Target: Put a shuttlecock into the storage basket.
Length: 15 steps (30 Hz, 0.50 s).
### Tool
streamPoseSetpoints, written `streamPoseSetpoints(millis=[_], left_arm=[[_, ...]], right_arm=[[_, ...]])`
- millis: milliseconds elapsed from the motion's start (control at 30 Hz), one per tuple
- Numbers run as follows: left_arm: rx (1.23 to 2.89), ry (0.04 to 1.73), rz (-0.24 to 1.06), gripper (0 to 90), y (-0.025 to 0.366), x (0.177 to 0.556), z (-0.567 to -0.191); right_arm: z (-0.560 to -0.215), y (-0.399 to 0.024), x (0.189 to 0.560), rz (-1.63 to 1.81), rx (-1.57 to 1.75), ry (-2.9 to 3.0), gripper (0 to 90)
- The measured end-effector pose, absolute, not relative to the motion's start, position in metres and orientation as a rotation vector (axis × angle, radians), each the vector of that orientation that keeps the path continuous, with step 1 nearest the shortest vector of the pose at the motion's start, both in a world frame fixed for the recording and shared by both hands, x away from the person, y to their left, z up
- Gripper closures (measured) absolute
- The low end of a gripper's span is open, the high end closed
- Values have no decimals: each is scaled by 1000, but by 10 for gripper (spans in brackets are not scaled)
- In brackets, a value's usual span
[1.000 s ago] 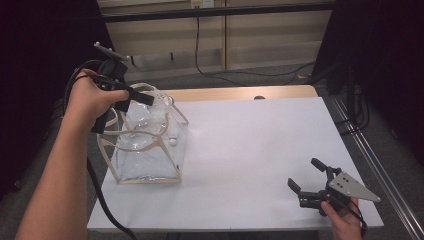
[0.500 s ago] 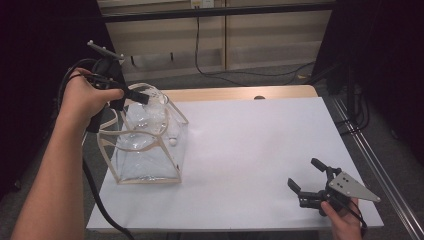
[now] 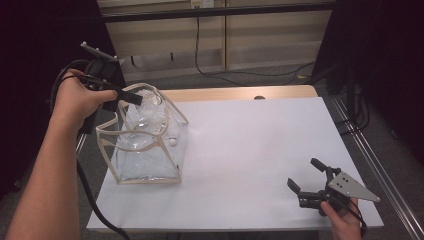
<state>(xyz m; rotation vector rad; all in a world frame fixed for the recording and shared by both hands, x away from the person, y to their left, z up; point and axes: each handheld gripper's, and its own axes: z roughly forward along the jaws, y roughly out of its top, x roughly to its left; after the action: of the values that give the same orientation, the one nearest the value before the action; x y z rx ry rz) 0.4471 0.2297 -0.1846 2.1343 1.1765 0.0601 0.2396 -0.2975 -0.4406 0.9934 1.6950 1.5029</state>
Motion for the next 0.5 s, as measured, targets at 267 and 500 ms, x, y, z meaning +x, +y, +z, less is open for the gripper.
streamPoseSetpoints(millis=[267,500], left_arm=[[2130,1182,64,900,233,447,-187],[2126,1197,75,900,237,448,-191]], right_arm=[[-441,-297,240,1505,998,1694,3],[-441,-298,240,1502,992,1693,2]])
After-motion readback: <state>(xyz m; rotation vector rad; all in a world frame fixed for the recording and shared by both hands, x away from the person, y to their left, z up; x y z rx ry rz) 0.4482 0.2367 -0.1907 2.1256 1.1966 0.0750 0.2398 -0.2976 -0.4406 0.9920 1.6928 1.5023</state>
